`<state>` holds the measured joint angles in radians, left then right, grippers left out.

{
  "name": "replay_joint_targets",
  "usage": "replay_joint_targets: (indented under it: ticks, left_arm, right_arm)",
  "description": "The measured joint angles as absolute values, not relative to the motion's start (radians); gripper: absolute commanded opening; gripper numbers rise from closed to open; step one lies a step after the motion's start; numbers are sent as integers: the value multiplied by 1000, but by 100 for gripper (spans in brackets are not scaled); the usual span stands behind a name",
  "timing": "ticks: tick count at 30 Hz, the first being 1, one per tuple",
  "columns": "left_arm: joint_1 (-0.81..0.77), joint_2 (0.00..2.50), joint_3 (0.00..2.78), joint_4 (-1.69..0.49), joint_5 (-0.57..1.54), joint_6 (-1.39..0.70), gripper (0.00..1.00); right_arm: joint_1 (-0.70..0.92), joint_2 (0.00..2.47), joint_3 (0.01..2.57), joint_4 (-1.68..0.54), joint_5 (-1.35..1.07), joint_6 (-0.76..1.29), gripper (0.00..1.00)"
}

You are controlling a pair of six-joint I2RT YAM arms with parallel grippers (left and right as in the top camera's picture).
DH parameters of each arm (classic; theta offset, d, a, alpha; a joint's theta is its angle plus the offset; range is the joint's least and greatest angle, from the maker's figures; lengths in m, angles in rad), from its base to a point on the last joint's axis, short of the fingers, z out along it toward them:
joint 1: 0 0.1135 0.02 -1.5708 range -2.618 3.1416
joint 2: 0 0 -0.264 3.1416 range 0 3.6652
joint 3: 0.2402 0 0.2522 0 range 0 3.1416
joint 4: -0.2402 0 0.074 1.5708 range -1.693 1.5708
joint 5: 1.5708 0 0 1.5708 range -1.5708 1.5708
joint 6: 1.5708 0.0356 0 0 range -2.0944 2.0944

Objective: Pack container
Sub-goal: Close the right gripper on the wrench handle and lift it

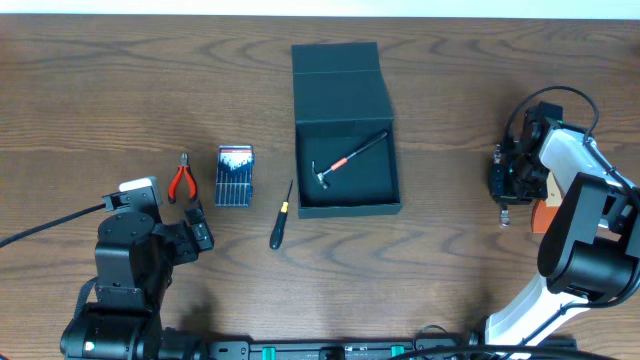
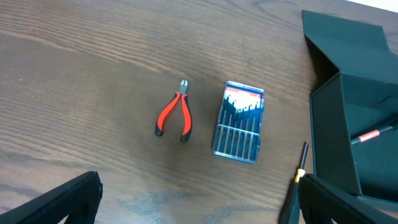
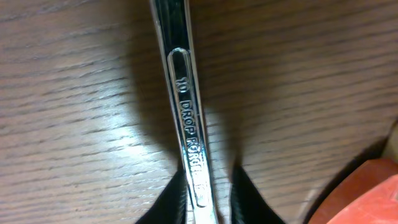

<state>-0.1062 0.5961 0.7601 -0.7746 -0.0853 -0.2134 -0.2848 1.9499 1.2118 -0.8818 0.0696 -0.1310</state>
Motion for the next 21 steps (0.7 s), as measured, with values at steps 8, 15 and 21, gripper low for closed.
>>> replay_joint_targets:
  ticks: [8,15,21]
  left_arm:
    - [-106,596,760,-775,-85,-213,98]
    - [-106,596,760,-775,-85,-213,98]
    - [-106,596,760,-775,-85,-213,98]
  right_arm:
    - [-285,1950,1212,-878,87,-128,1]
    - [-285,1950,1212,-878,86,-128,1]
    - [-285,1950,1212,-878,84,-128,1]
